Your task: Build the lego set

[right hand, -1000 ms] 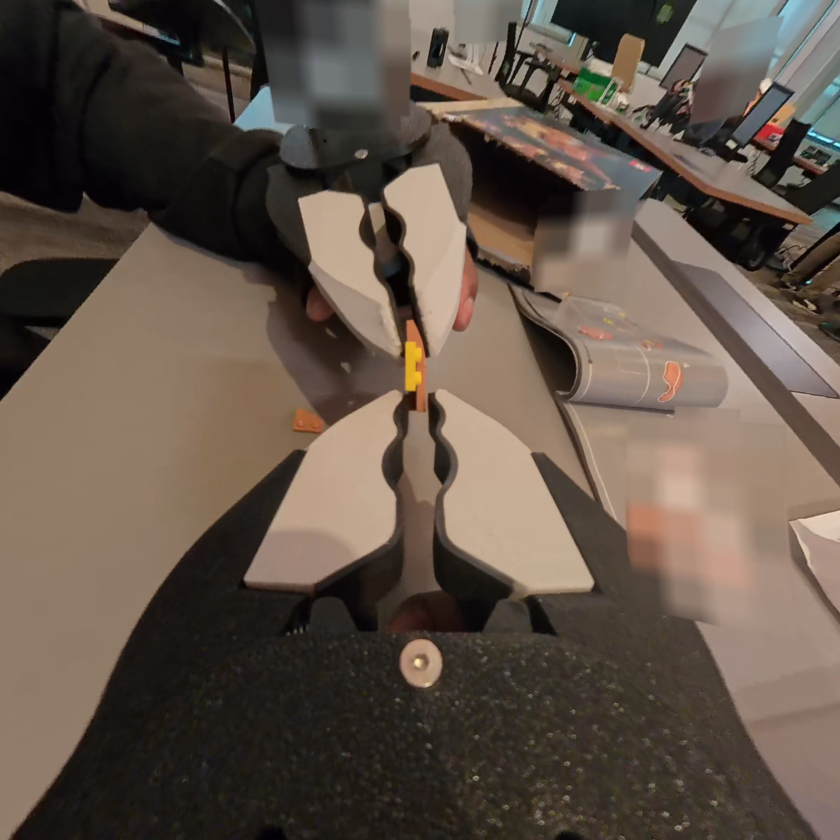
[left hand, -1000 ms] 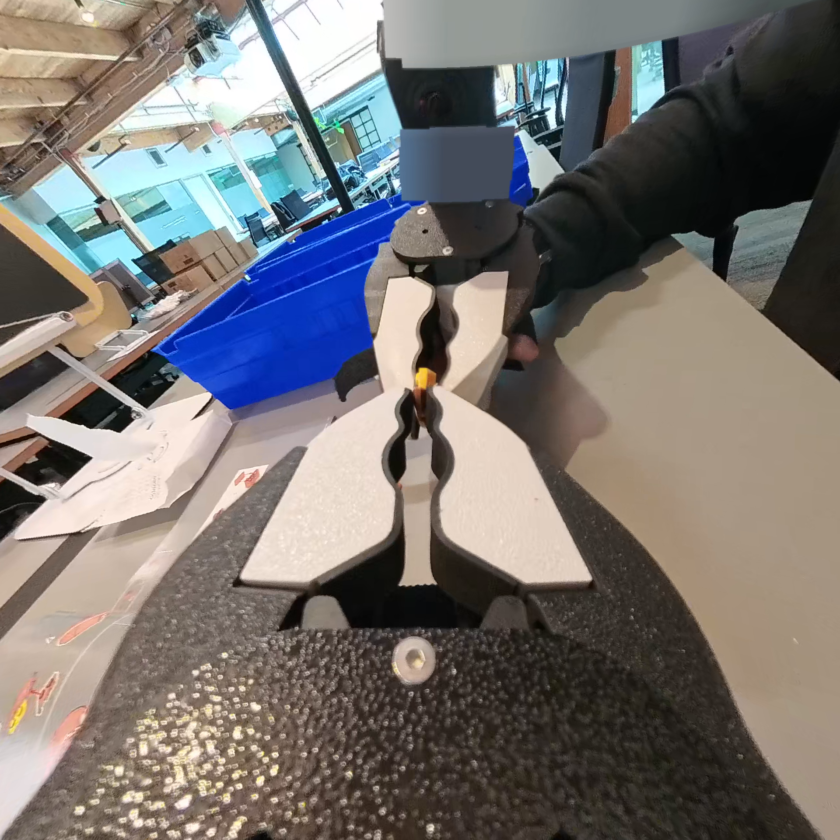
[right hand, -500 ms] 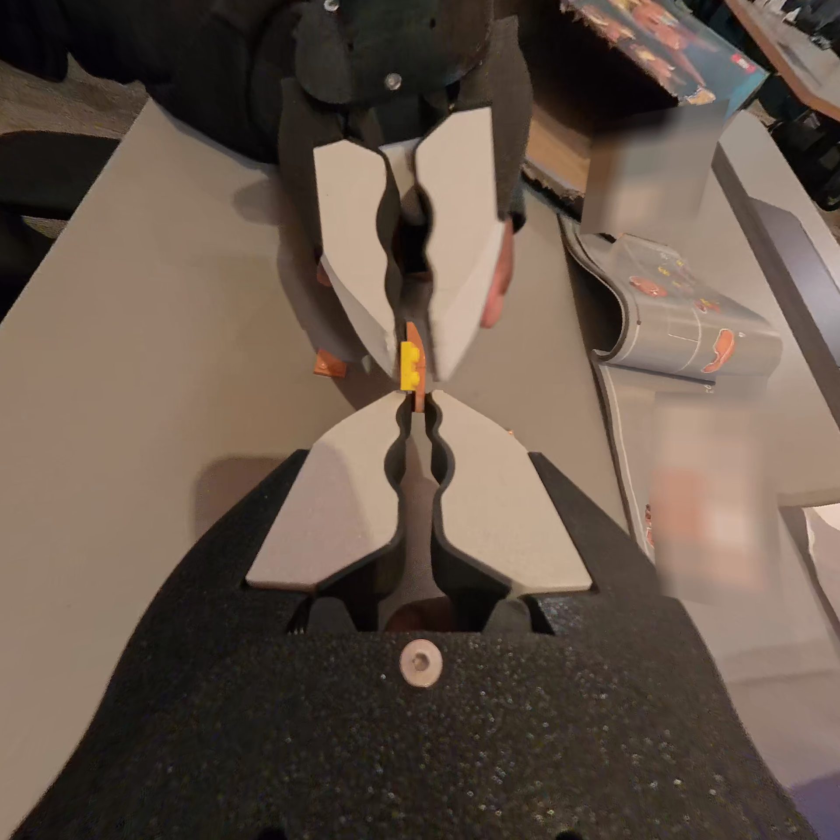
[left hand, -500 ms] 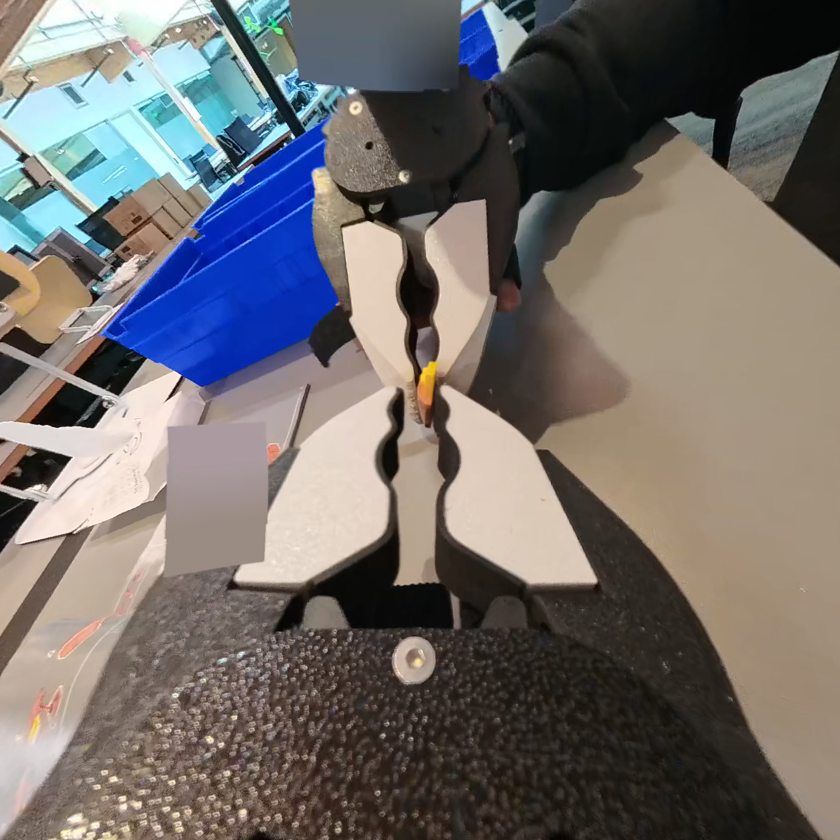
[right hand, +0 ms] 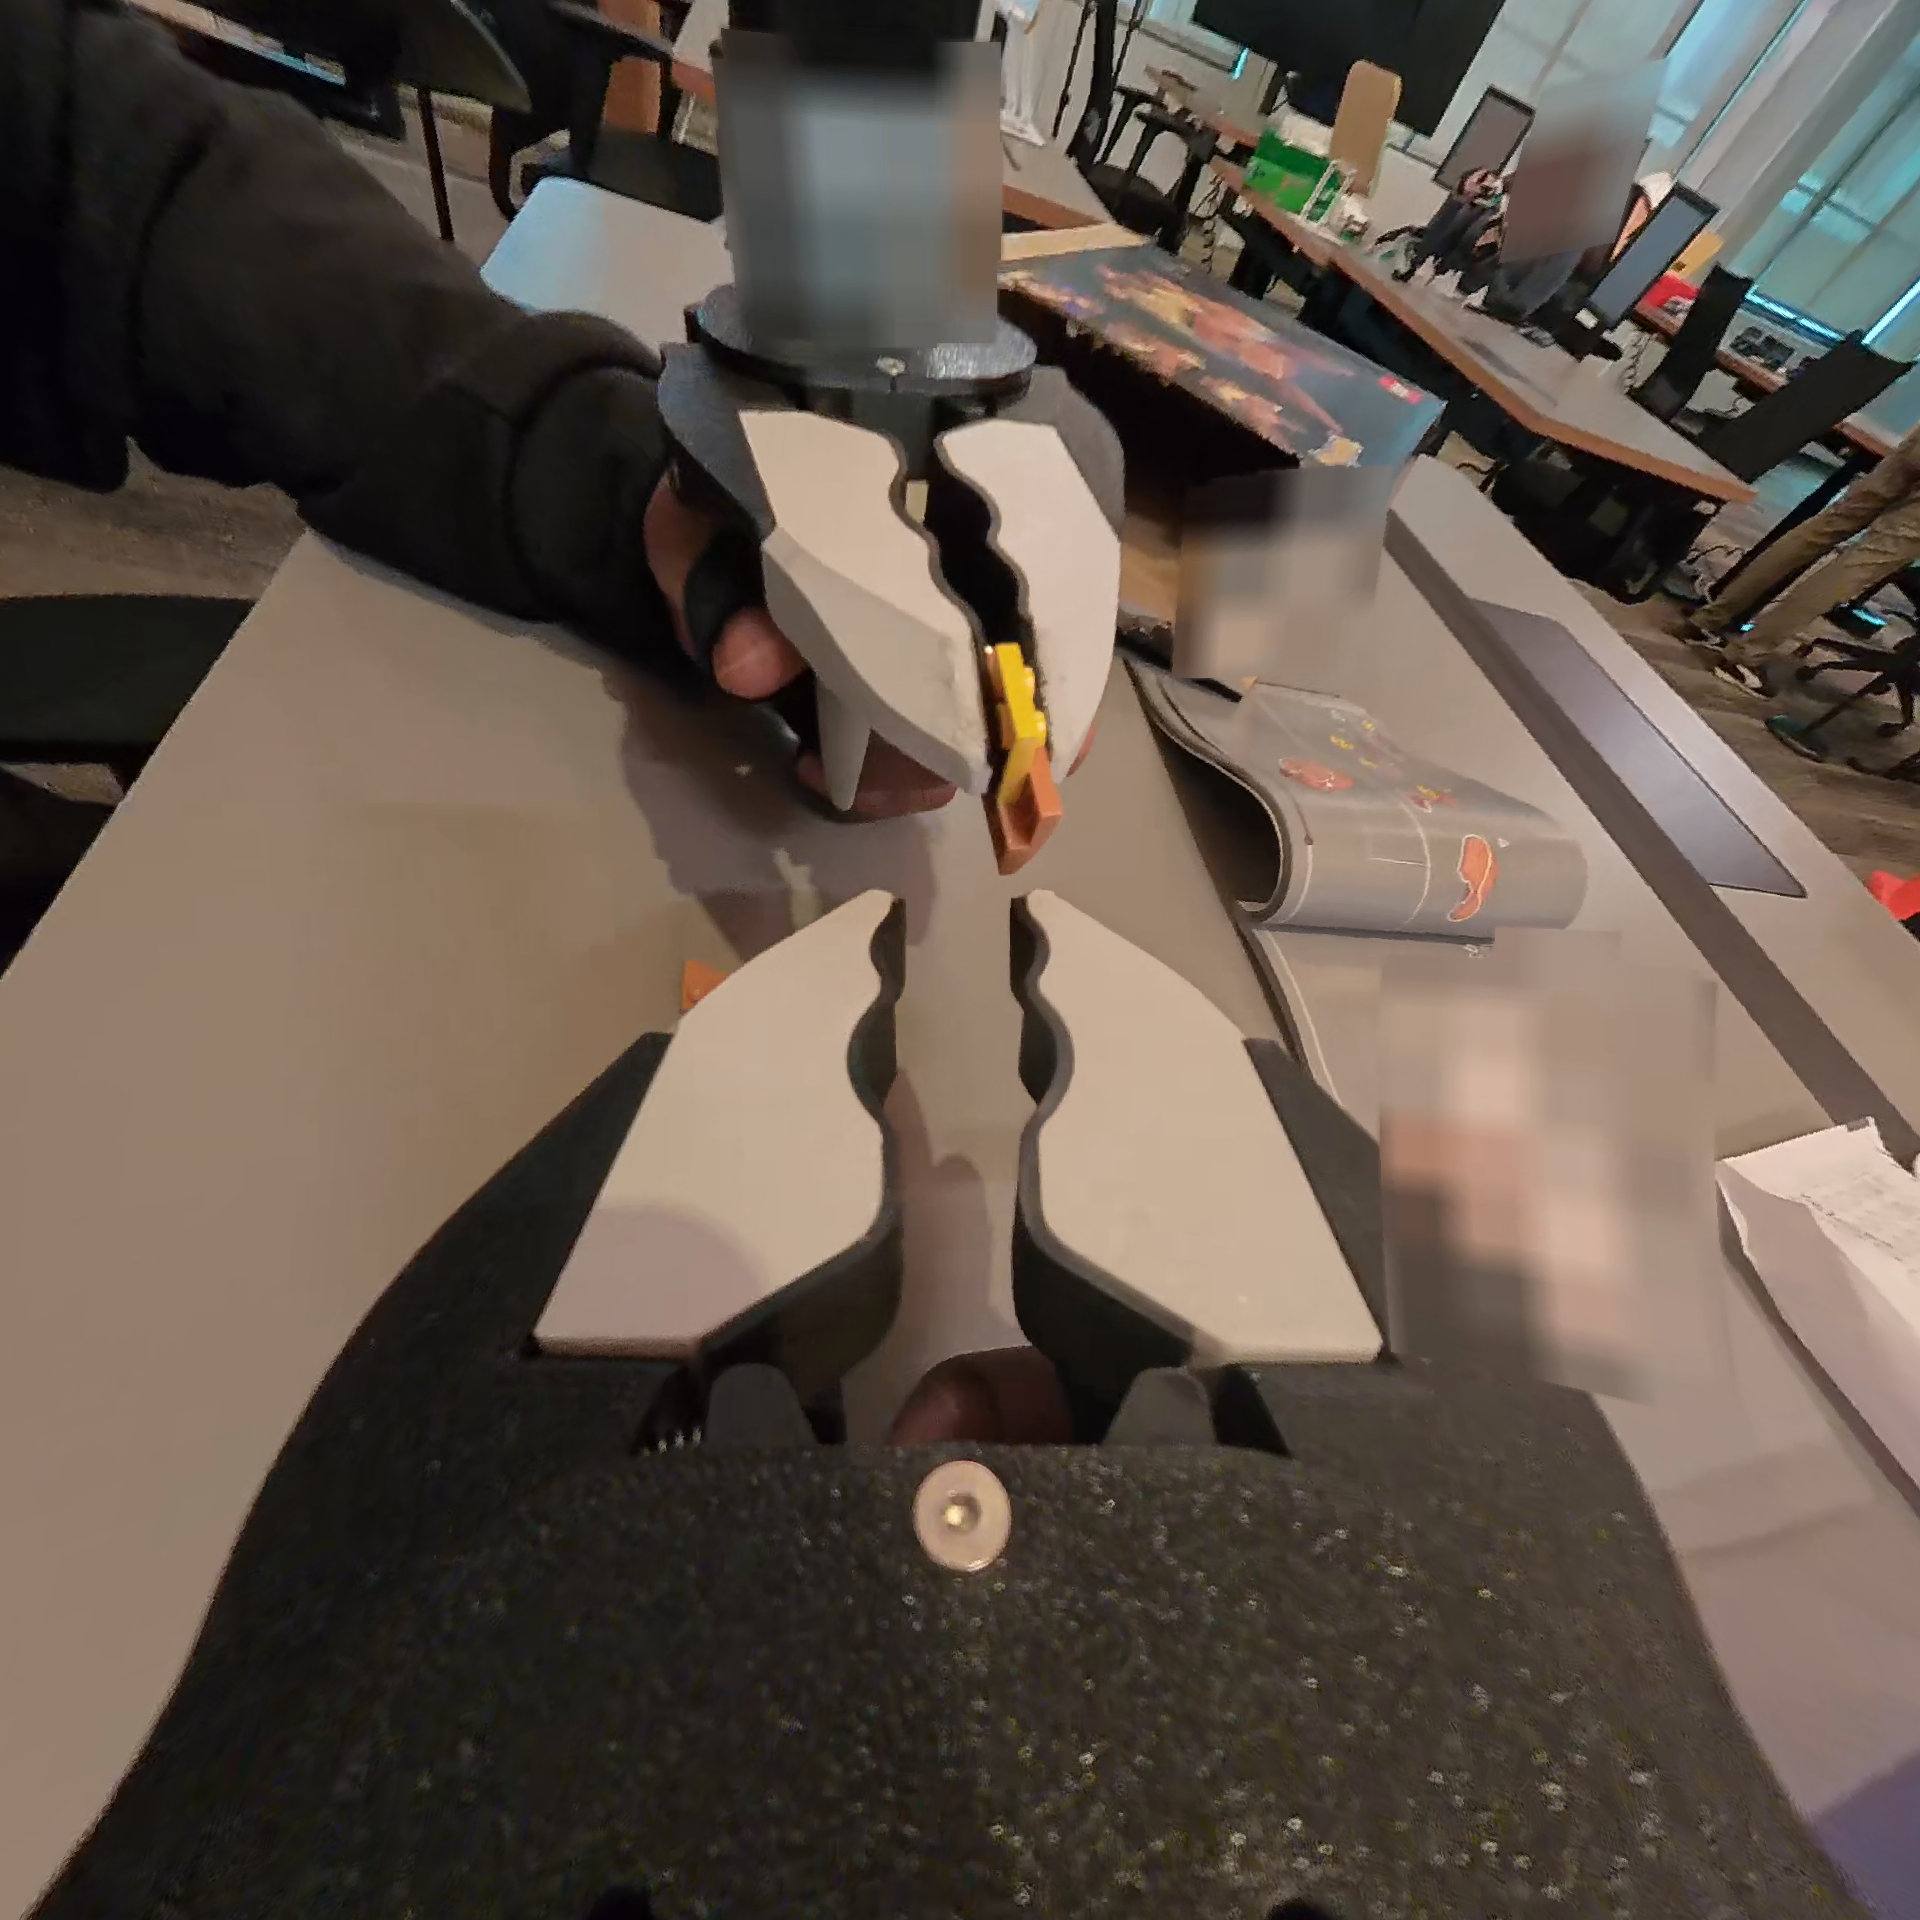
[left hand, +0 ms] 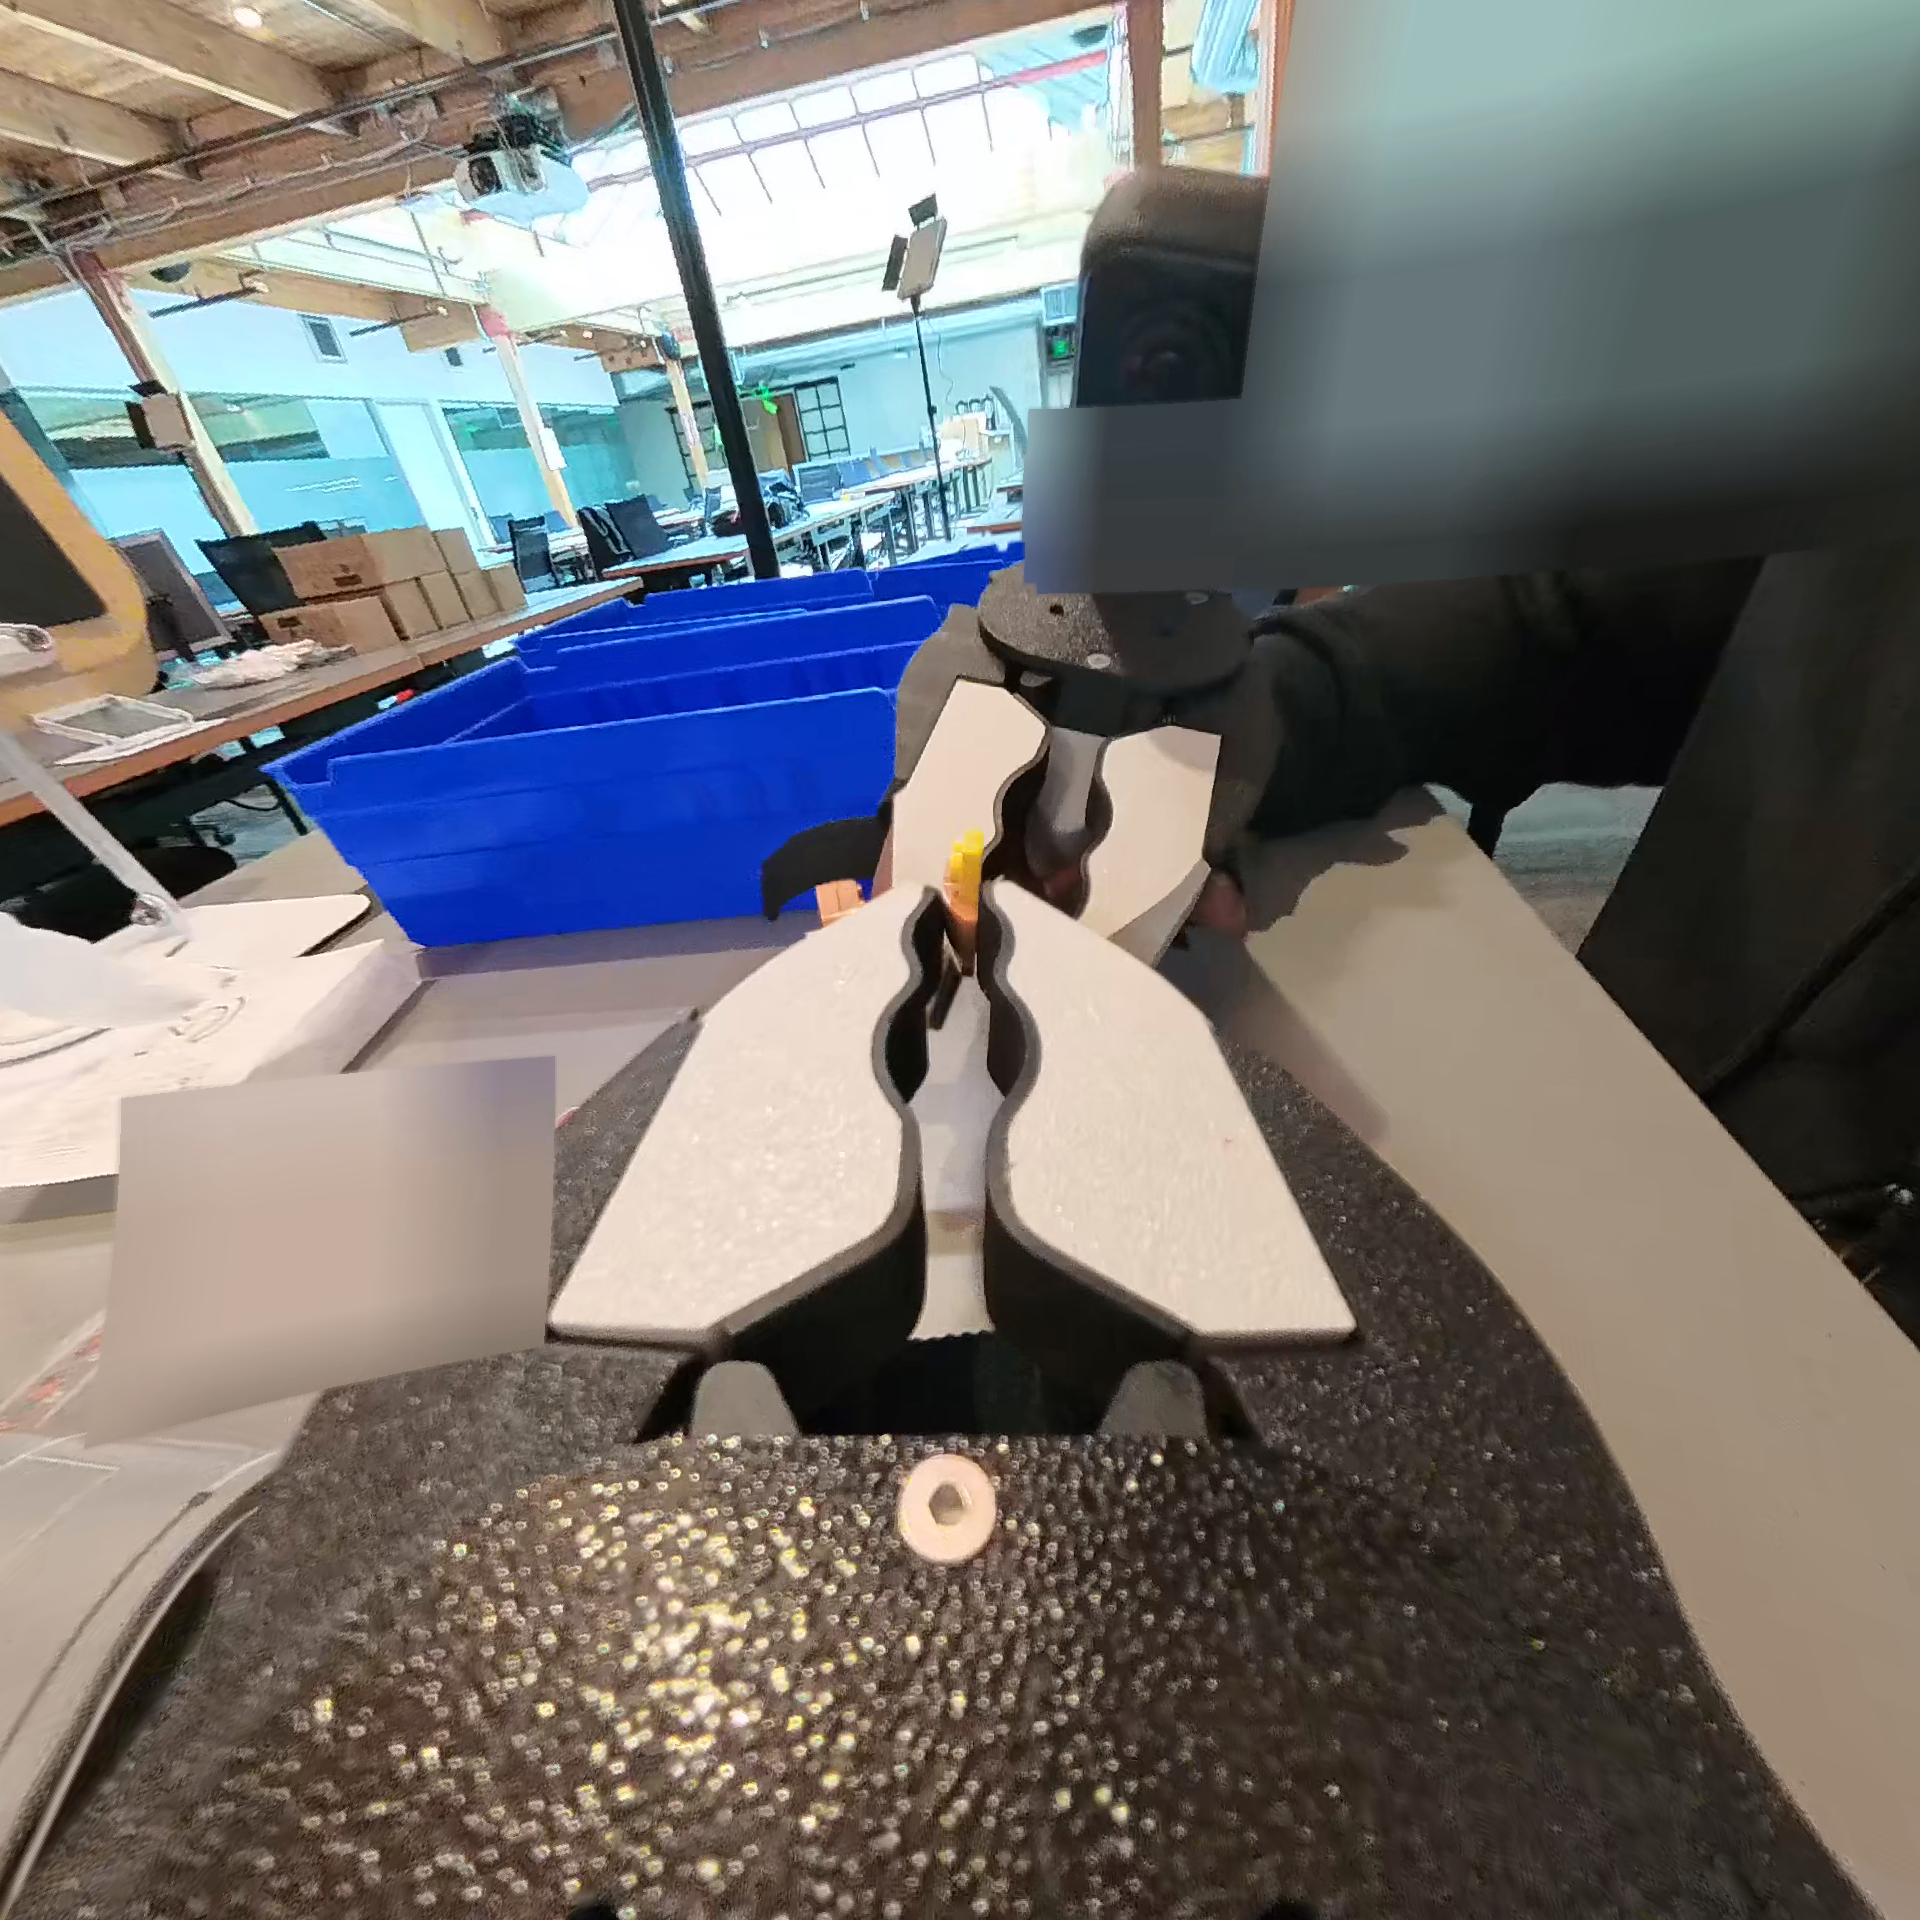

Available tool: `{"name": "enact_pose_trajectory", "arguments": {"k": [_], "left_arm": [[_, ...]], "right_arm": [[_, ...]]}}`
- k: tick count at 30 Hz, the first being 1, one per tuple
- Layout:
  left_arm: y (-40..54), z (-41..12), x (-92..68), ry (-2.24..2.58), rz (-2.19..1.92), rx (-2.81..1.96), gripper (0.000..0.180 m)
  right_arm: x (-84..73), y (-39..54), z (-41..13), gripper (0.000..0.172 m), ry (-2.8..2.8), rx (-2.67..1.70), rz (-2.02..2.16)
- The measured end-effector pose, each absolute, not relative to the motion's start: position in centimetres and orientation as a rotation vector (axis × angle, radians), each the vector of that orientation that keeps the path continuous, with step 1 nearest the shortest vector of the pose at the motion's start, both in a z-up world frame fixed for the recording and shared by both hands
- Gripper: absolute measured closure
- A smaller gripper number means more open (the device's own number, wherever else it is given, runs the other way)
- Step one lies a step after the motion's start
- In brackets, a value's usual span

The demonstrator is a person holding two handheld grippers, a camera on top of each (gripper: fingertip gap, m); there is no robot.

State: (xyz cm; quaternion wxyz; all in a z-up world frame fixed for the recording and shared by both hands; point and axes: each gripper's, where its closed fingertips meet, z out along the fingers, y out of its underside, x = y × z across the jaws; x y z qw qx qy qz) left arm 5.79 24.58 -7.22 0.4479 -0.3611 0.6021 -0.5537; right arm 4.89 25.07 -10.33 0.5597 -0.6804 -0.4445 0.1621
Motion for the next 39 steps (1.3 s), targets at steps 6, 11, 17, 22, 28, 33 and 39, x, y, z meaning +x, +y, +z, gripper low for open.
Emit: {"name": "enact_pose_trajectory", "arguments": {"k": [6, 11, 17, 22, 28, 33, 39], "left_arm": [[24.4, -7.1, 5.8, 1.483, -1.413, -0.909, 0.175], [24.4, -7.4, 5.9, 1.499, -1.393, -0.916, 0.175], [24.1, -7.6, 5.8, 1.519, -1.382, -0.908, 0.175], [24.1, -7.6, 5.9, 1.521, -1.388, -0.912, 0.175], [23.9, -9.5, 6.1, 1.661, -1.229, -0.918, 0.161], [24.0, -10.7, 6.3, 1.75, -1.043, -0.883, 0.158], [24.0, -11.5, 6.0, 1.855, -0.914, -0.863, 0.159]], "right_arm": [[5.2, 25.4, -9.6, 0.169, -0.982, -1.589, 0.393], [5.4, 25.3, -9.7, 0.172, -0.972, -1.602, 0.432], [5.2, 25.2, -9.6, 0.163, -0.961, -1.604, 0.469], [5.3, 25.2, -9.6, 0.168, -0.962, -1.6, 0.469], [5.7, 25.0, -10.6, 0.169, -1.003, -1.681, 0.492], [5.8, 24.7, -12.1, 0.169, -1.067, -1.769, 0.473], [5.8, 24.4, -13.6, 0.169, -1.139, -1.844, 0.426]]}}
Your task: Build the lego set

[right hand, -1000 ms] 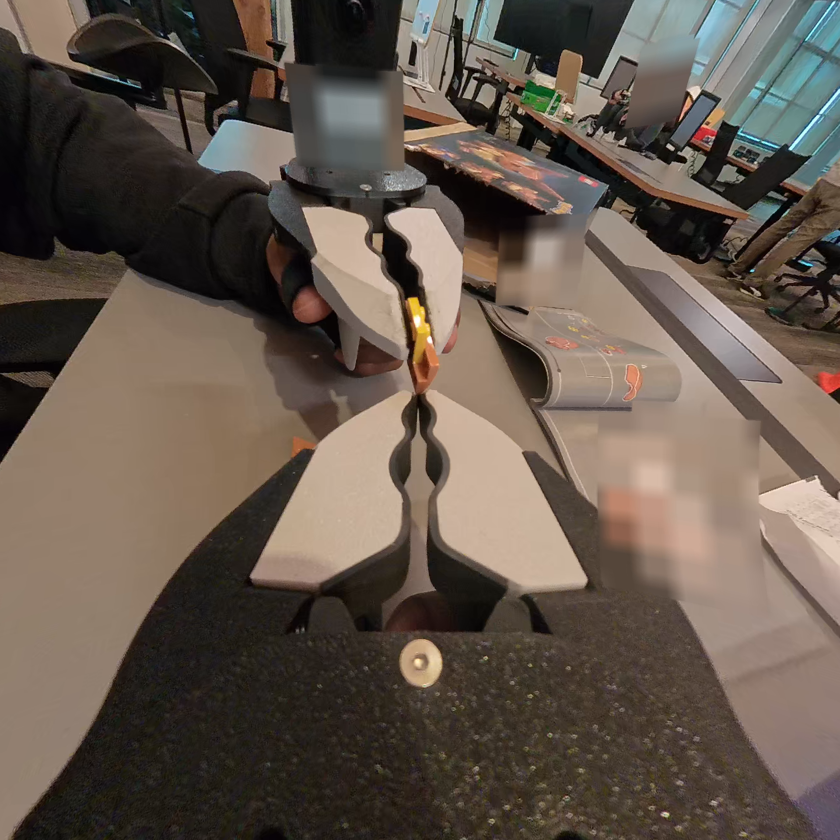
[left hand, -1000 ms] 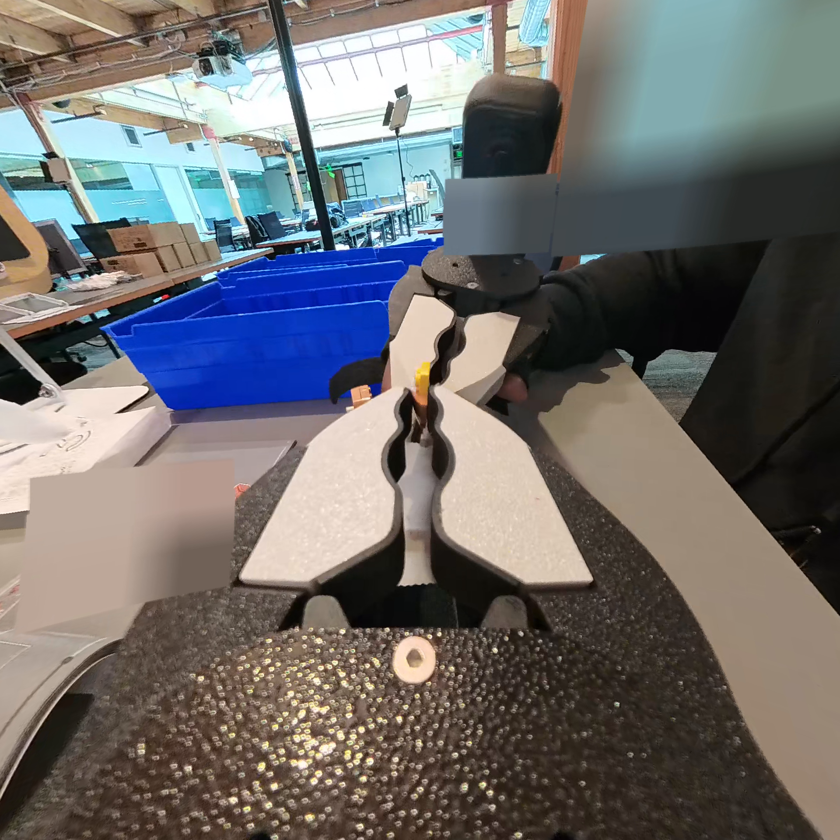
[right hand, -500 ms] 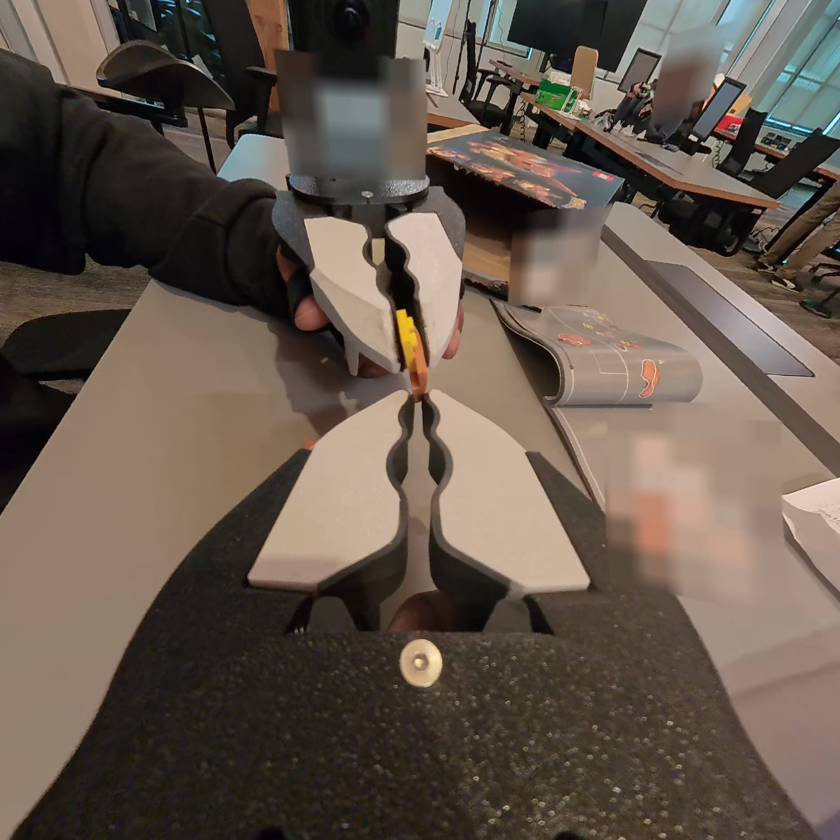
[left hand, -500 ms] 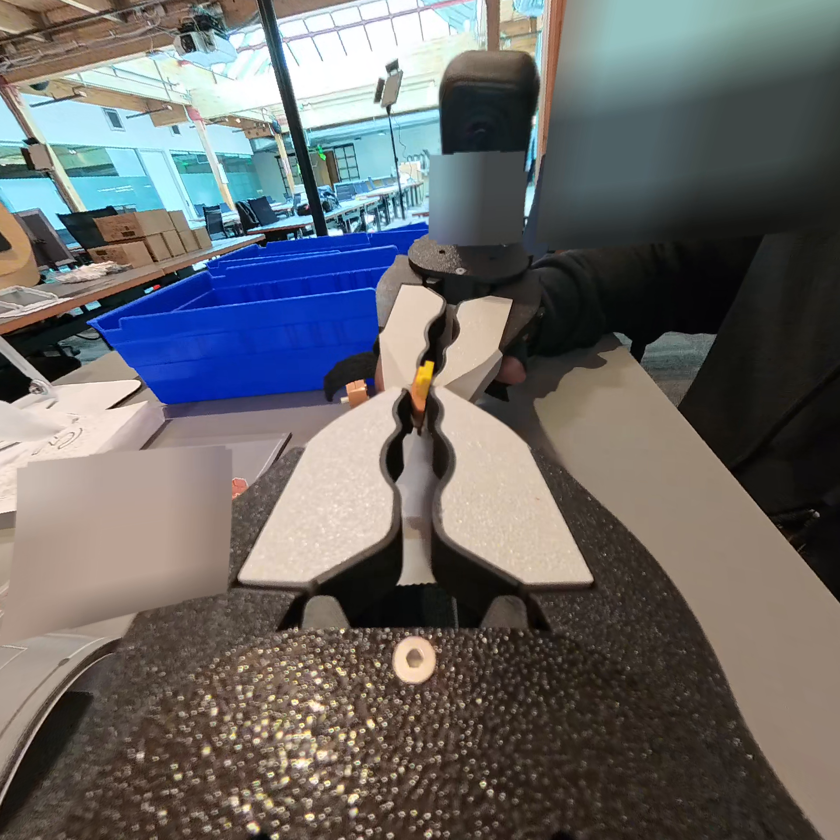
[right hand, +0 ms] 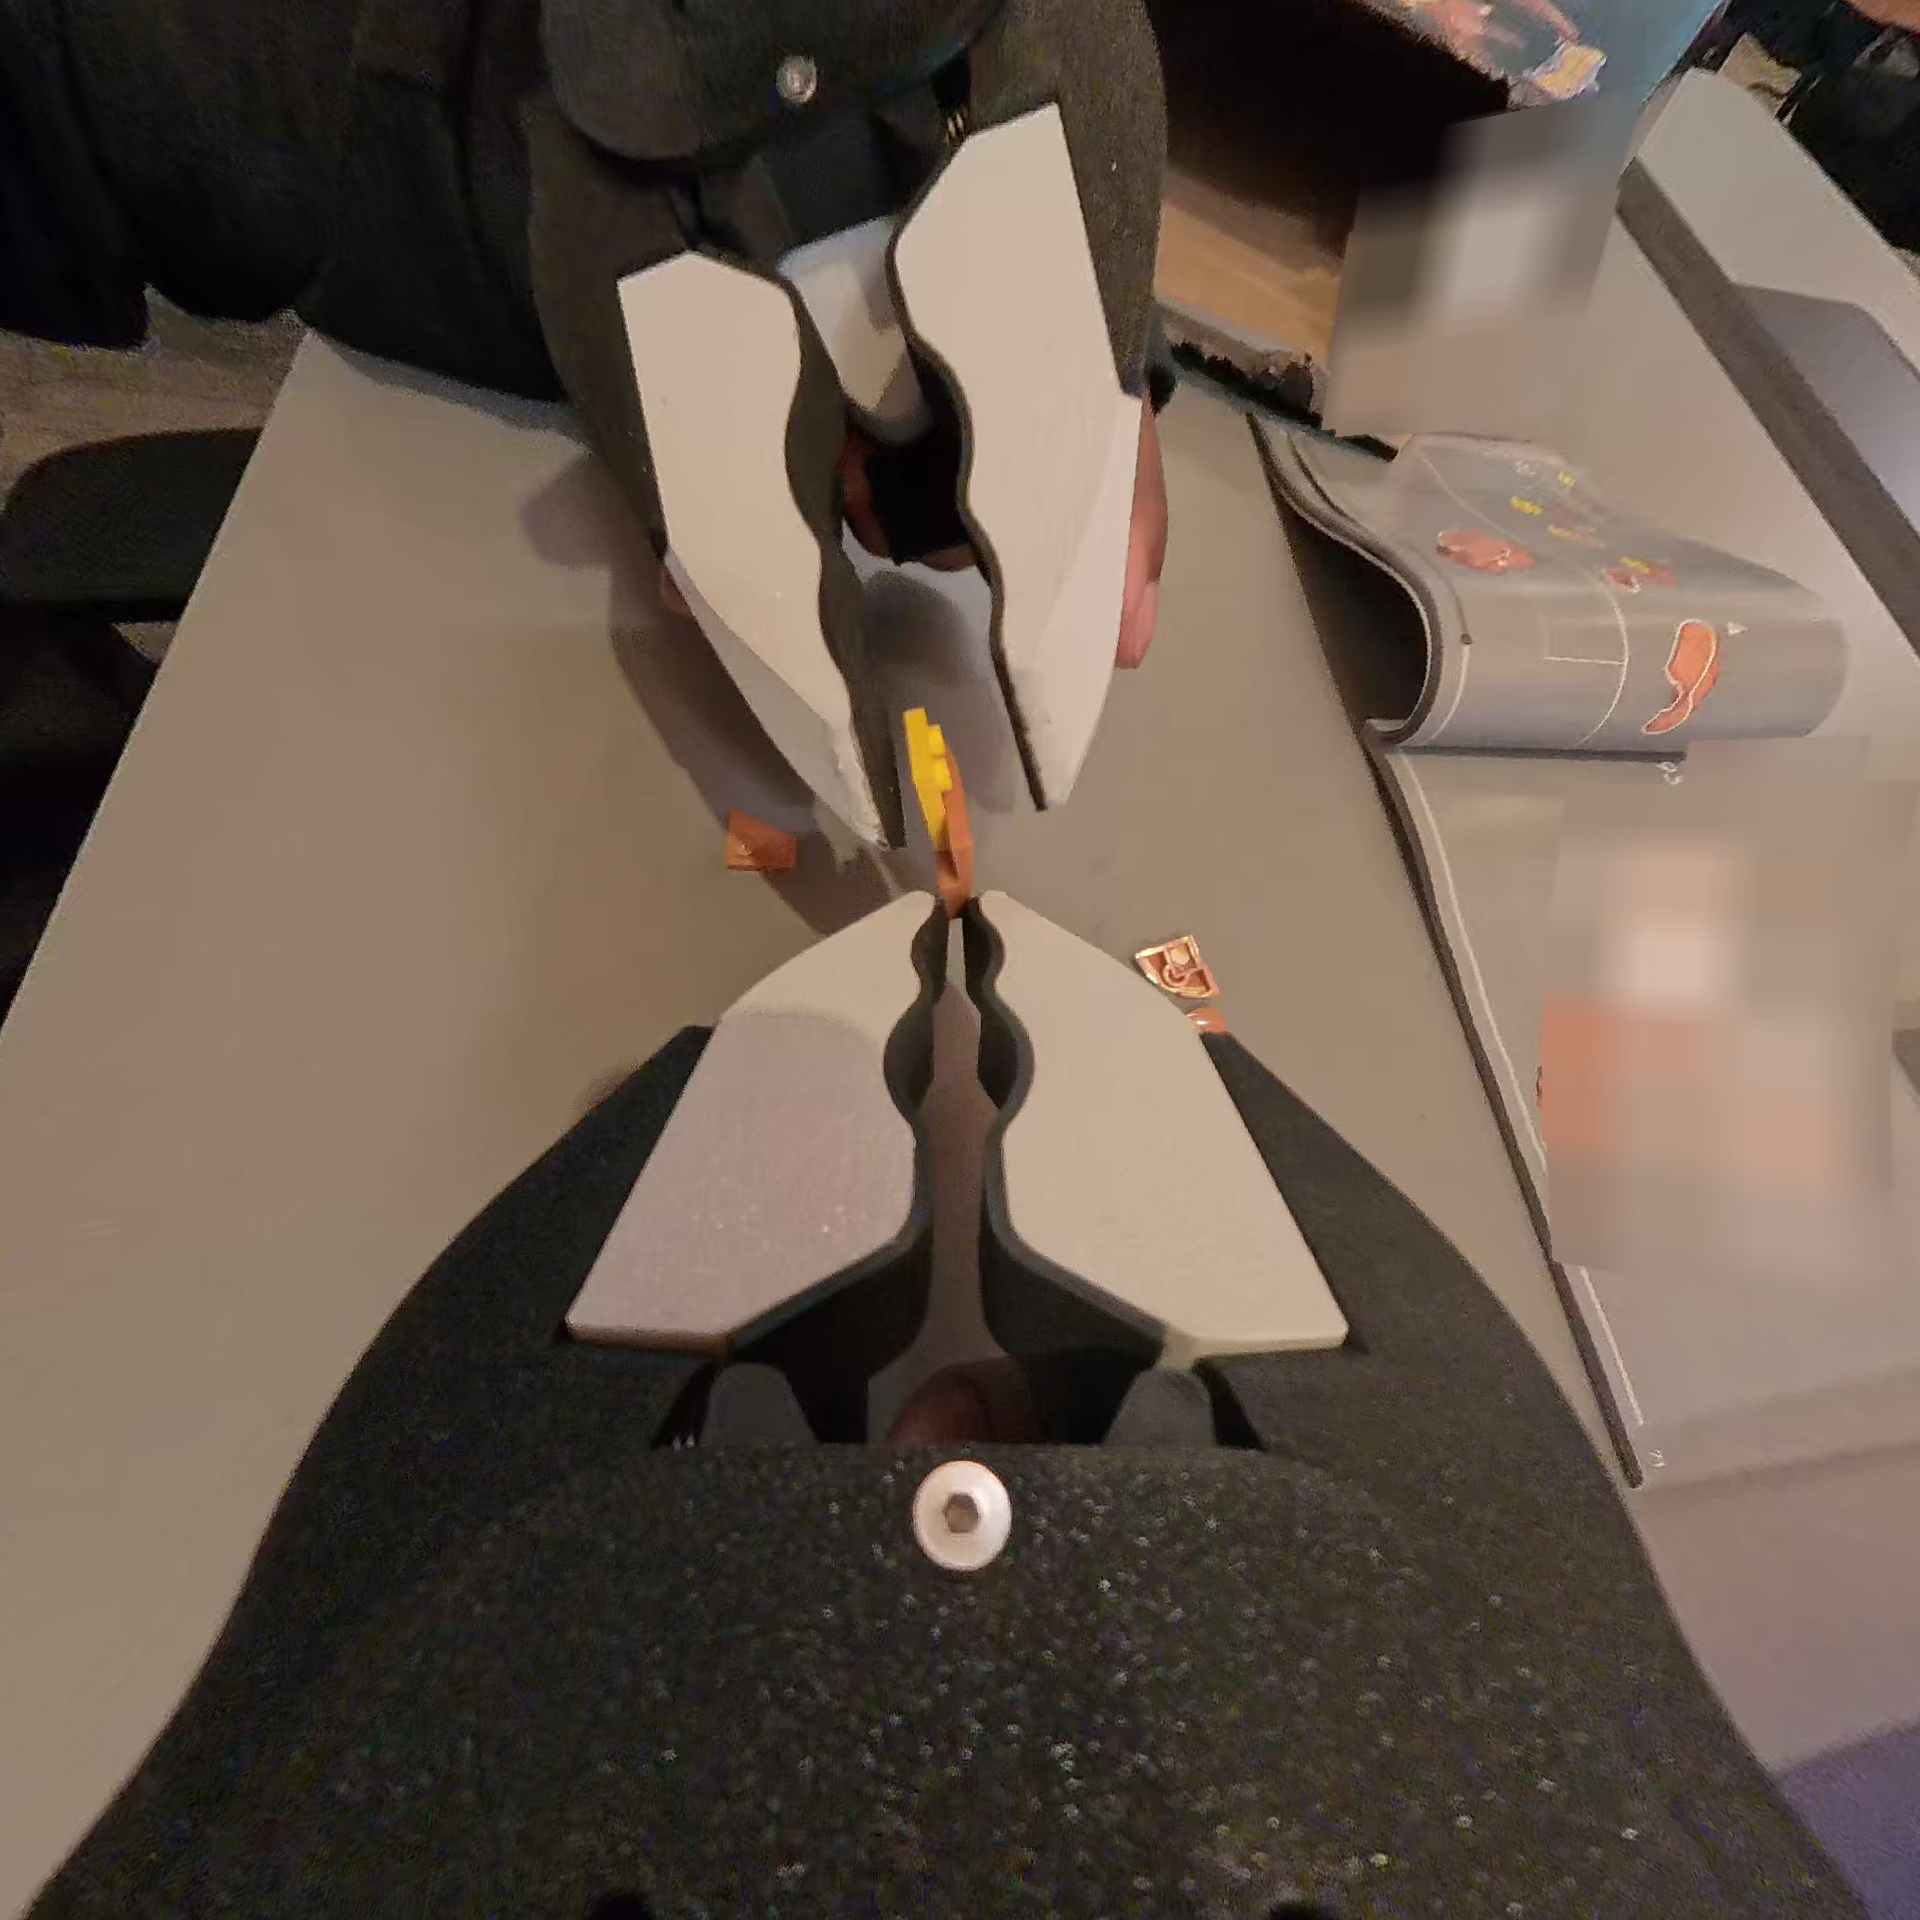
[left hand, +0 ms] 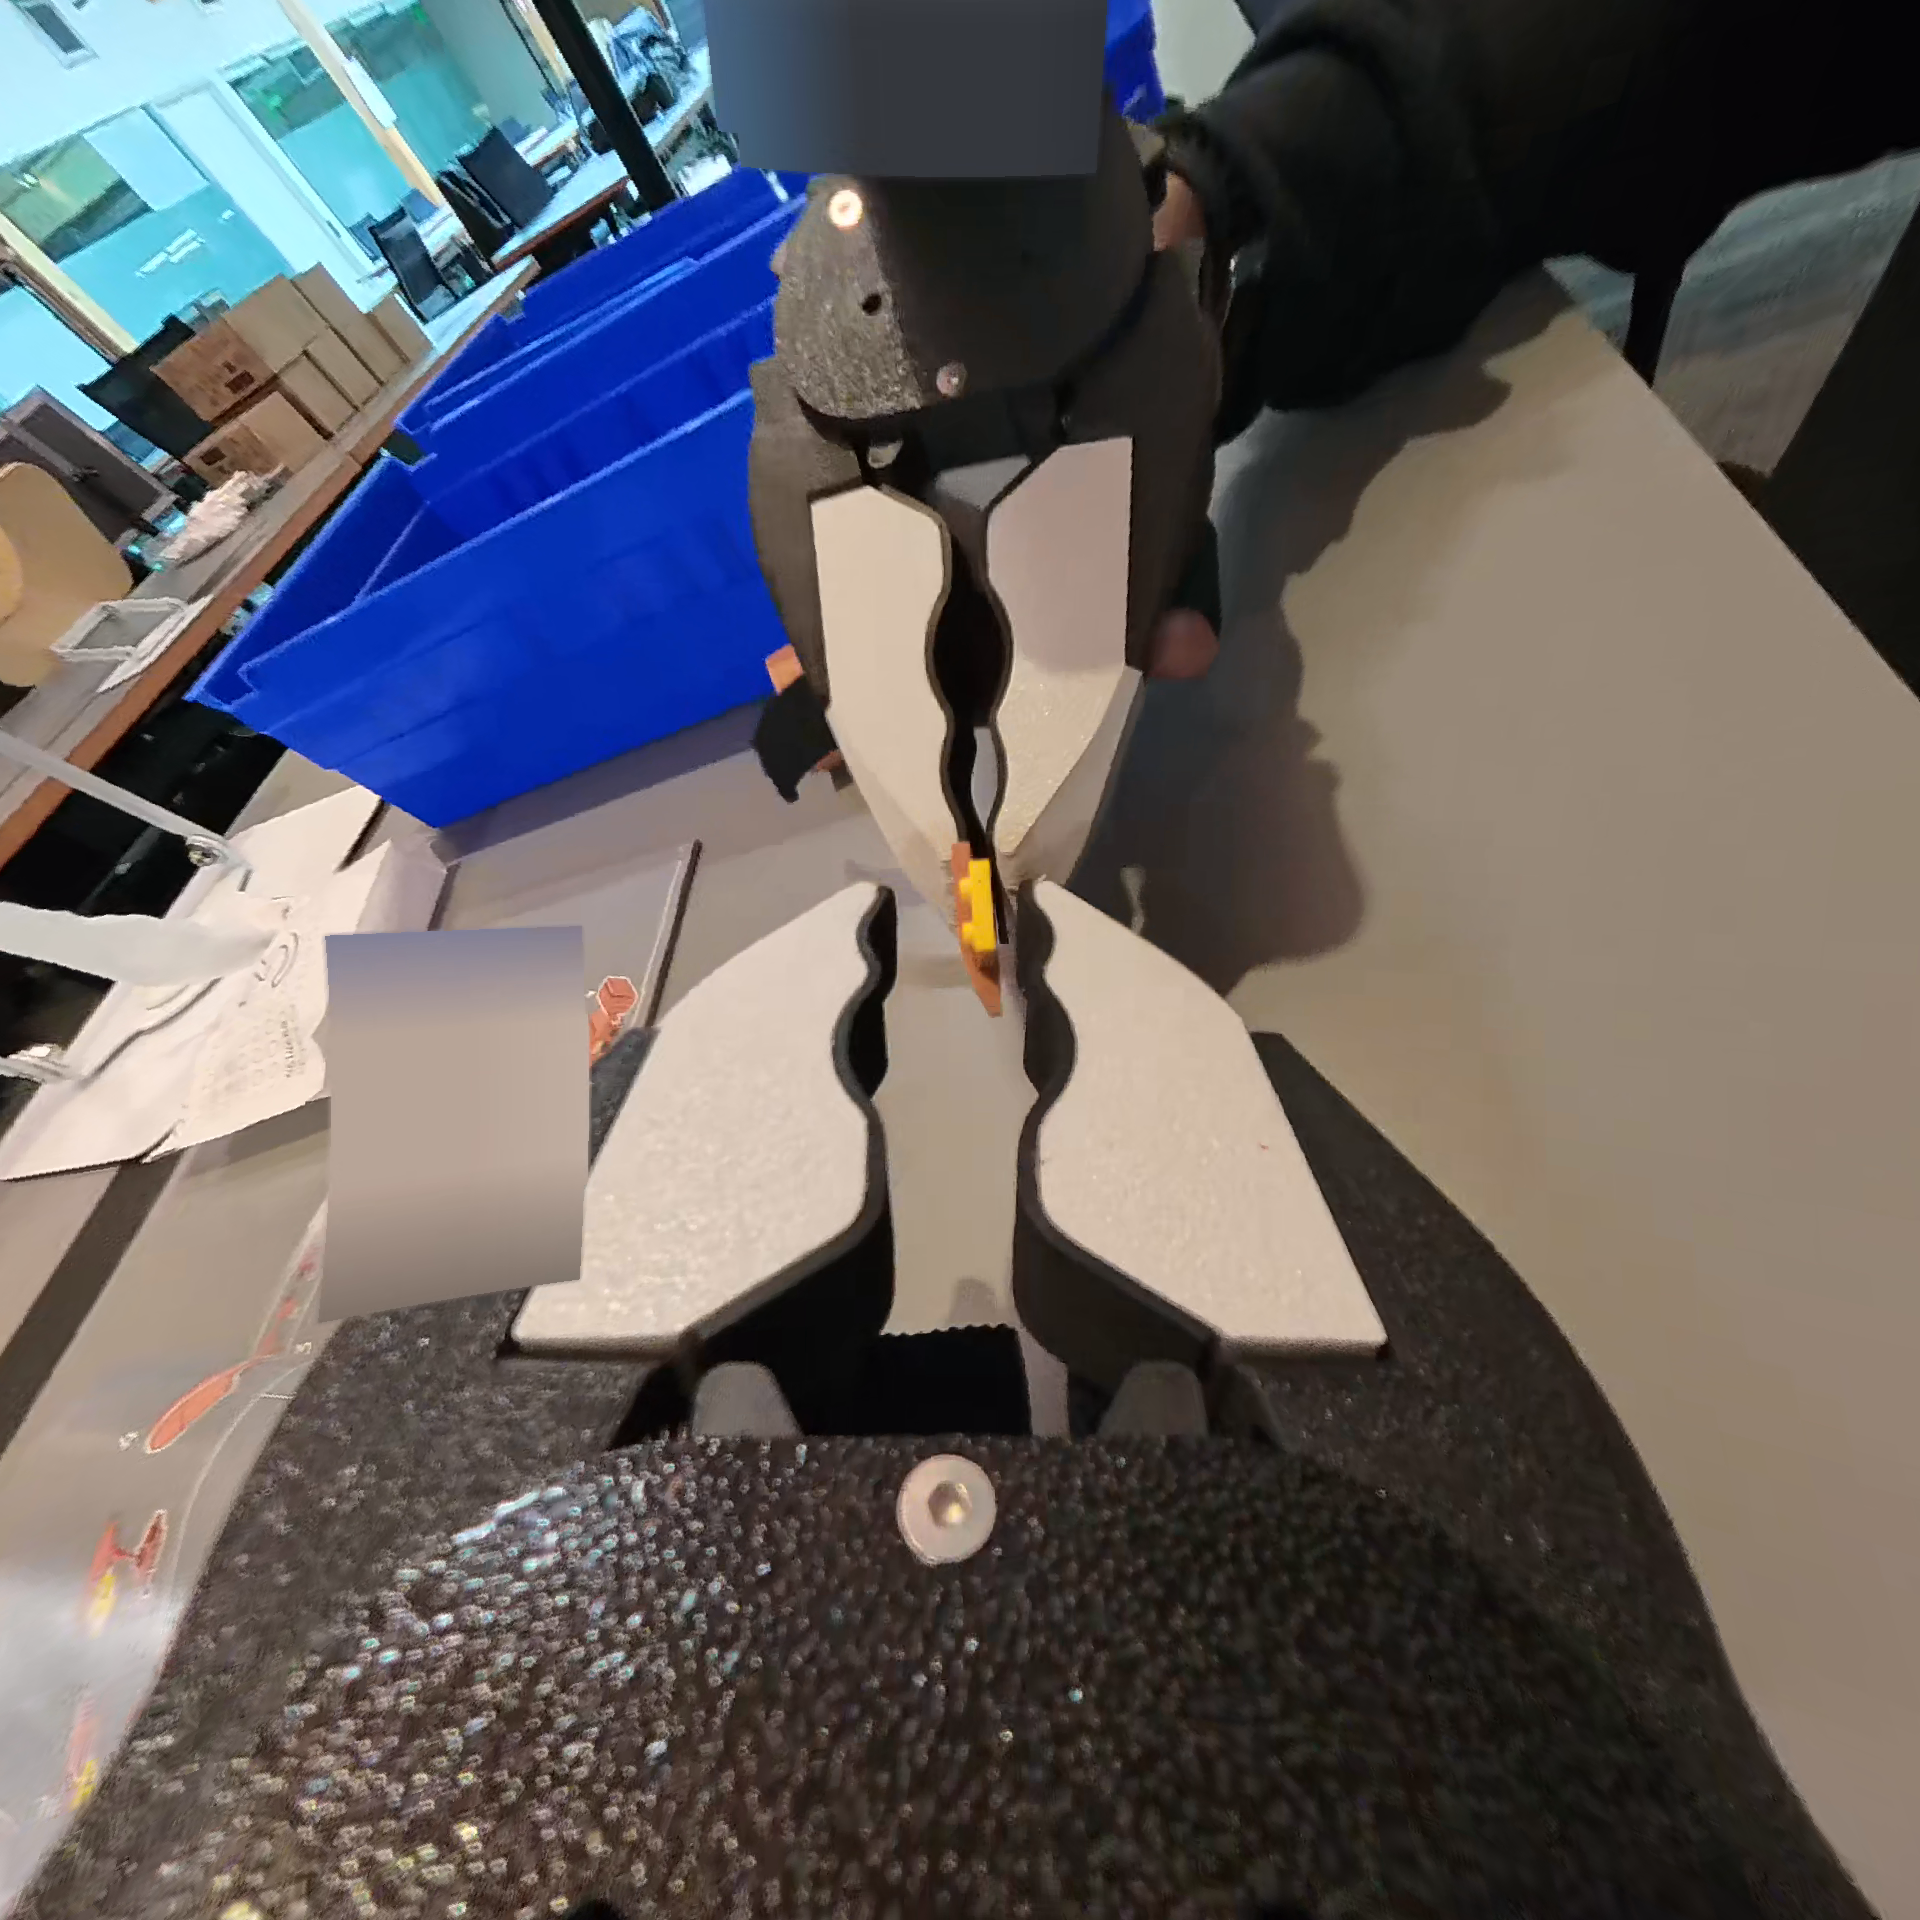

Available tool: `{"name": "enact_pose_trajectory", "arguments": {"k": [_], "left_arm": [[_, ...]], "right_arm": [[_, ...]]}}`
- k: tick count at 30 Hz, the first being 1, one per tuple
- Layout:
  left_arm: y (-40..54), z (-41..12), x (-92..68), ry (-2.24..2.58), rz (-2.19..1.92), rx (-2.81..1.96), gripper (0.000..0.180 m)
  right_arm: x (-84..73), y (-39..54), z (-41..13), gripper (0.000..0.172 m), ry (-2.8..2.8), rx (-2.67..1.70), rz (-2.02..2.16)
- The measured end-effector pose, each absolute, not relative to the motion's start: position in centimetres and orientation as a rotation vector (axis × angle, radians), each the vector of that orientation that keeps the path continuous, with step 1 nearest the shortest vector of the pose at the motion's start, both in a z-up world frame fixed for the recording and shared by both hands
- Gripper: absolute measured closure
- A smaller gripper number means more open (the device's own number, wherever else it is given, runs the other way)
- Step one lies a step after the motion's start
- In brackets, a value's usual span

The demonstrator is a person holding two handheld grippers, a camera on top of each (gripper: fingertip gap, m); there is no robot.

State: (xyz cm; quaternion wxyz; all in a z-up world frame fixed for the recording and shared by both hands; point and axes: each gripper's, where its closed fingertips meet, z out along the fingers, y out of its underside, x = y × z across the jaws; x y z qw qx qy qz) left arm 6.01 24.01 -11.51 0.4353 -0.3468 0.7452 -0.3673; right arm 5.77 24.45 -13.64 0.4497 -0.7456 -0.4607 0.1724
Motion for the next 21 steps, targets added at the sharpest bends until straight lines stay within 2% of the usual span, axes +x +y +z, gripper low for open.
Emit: {"name": "enact_pose_trajectory", "arguments": {"k": [21], "left_arm": [[23.6, -13.5, 6.0, 1.973, -0.881, -0.954, 0.169]], "right_arm": [[5.5, 24.3, -14.6, 0.169, -1.249, -1.839, 0.254]]}}
